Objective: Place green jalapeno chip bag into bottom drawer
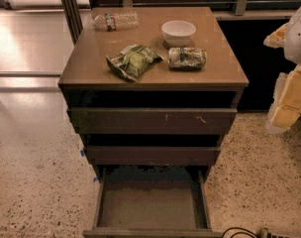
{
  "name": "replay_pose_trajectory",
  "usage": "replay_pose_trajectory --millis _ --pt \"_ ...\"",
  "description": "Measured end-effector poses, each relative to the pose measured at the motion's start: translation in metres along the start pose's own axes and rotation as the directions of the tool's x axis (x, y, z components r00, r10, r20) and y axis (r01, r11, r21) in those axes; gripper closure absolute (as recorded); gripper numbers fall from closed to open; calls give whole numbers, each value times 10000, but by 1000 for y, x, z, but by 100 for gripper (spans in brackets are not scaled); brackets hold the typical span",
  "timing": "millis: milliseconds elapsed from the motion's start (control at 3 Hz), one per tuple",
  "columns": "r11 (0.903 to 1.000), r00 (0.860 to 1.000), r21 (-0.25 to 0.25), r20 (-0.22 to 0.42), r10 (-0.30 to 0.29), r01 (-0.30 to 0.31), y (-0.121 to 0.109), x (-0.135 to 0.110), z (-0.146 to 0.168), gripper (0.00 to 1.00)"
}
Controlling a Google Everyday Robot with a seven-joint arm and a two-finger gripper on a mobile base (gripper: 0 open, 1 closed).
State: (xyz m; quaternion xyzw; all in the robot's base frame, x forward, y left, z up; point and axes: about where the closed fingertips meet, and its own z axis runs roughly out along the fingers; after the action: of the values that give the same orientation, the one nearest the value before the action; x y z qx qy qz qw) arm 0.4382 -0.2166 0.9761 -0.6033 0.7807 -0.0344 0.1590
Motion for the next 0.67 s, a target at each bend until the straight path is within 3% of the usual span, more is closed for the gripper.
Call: replay_pose_trajectory --millis 333,667 --pt "10000 10000 81 86 -34 33 -2 -2 0 0" --pt "9963 9951 -139 518 -845 853 -25 -32 29 0"
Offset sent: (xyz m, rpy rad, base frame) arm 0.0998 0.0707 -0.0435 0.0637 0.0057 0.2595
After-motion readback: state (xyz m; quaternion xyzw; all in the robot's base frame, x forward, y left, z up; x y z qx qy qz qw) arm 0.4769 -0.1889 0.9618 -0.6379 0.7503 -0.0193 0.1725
